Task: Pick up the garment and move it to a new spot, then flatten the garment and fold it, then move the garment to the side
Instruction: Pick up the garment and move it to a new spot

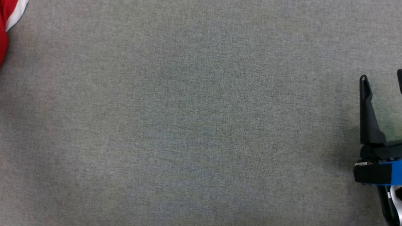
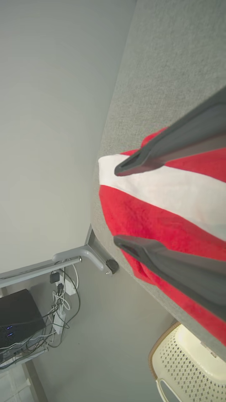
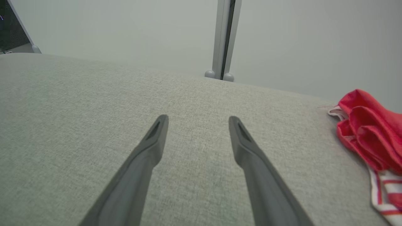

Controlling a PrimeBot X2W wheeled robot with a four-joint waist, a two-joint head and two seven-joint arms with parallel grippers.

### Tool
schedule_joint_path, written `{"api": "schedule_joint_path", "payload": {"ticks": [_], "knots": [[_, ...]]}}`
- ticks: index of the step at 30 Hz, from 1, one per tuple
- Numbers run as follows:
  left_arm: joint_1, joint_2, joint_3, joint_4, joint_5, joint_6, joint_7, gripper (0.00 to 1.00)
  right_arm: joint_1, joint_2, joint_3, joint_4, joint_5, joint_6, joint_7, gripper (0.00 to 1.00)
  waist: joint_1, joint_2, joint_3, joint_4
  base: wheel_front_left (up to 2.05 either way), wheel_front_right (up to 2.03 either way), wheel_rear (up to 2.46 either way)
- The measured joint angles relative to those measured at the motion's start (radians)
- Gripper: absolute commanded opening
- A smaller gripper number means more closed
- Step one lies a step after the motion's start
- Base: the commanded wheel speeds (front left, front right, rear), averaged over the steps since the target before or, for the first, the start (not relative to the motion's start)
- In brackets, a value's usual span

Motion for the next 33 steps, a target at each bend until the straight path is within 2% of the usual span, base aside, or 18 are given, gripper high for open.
{"api": "schedule_joint_path", "payload": {"ticks": [13, 14, 15, 16, 17, 18, 24, 33], "knots": [[-0.057, 0.020, -0.048, 0.251, -0.082, -0.036, 0.246, 1.00, -0.022, -0.006, -0.009, -0.011, -0.004, 0.000, 0.006, 1.00, -0.0002, 0.0000, 0.013, 0.000, 0.00, 0.00, 0.00], [-0.061, 0.021, -0.048, 0.261, -0.093, -0.036, 0.259, 0.96, -0.022, -0.006, -0.008, -0.011, -0.004, 0.000, 0.006, 1.00, -0.0002, 0.0000, 0.011, -0.002, 0.00, 0.00, 0.00], [-0.063, 0.023, -0.050, 0.271, -0.099, -0.036, 0.272, 0.80, -0.023, -0.005, -0.006, -0.011, -0.004, 0.000, 0.006, 1.00, -0.0002, 0.0000, 0.009, -0.004, 0.00, 0.00, 0.00], [-0.065, 0.026, -0.055, 0.277, -0.100, -0.036, 0.280, 0.80, -0.023, -0.005, -0.004, -0.010, -0.004, 0.000, 0.006, 1.00, -0.0002, 0.0000, 0.007, -0.006, 0.00, 0.00, 0.00], [-0.066, 0.026, -0.057, 0.282, -0.108, -0.037, 0.284, 0.22, -0.023, -0.005, -0.003, -0.009, -0.004, 0.000, 0.005, 1.00, -0.0002, 0.0000, 0.004, -0.008, 0.00, 0.00, 0.00], [-0.066, 0.027, -0.059, 0.286, -0.115, -0.037, 0.287, 0.00, -0.023, -0.004, -0.002, -0.006, -0.004, 0.000, 0.005, 1.00, -0.0002, 0.0000, 0.001, -0.011, 0.00, 0.00, 0.00], [-0.047, 0.035, -0.101, 0.285, -0.125, -0.037, 0.229, 0.00, -0.023, 0.003, -0.008, 0.014, -0.002, 0.000, -0.012, 1.00, -0.0002, 0.0000, -0.032, -0.022, 0.00, 0.00, 0.00], [-0.068, 0.070, -0.179, 0.215, -0.085, -0.040, 0.015, 0.00, -0.022, 0.039, 0.012, 0.097, 0.015, 0.000, -0.065, 1.00, -0.0002, 0.0000, -0.127, -0.055, 0.00, 0.00, 0.00]]}}
